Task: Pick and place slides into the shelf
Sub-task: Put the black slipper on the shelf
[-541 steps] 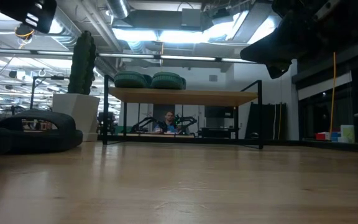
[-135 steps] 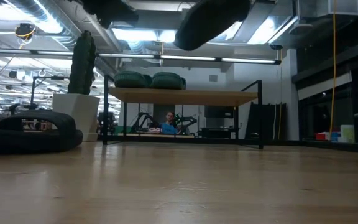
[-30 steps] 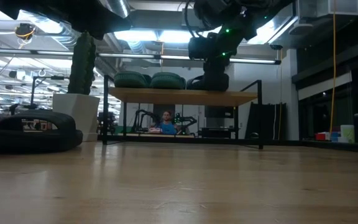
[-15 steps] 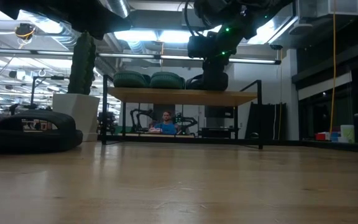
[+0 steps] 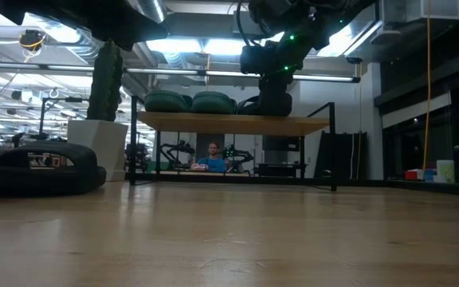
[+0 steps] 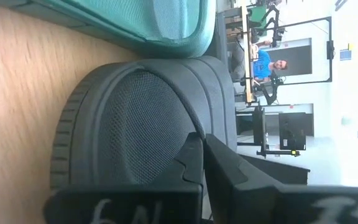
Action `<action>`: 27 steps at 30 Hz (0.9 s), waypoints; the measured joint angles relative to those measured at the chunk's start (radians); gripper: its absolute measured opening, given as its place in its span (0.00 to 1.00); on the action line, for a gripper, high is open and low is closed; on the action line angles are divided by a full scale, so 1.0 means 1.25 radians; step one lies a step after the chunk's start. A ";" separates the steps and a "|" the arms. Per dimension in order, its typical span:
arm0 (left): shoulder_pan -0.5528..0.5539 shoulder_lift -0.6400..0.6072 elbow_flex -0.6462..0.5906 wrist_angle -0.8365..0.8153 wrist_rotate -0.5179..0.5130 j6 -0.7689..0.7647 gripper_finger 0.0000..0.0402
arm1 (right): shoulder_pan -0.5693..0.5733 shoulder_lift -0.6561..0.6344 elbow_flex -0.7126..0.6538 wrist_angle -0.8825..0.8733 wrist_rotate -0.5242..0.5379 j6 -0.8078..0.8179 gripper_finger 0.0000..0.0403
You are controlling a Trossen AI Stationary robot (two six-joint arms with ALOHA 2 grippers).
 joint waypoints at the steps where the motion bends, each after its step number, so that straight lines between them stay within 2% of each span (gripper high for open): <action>1: 0.000 0.000 0.000 0.000 0.000 0.000 0.01 | 0.000 0.000 0.000 0.000 0.002 0.000 0.01; 12: 0.000 0.000 0.000 0.000 0.000 0.001 0.01 | 0.000 0.000 0.000 0.000 0.047 -0.055 0.01; 17: 0.000 0.000 0.000 0.000 0.000 0.001 0.01 | 0.004 0.000 0.000 0.001 0.110 -0.097 0.01; 27: 0.000 0.000 0.000 0.000 0.000 0.002 0.01 | 0.048 0.000 0.003 -0.013 0.116 -0.101 0.00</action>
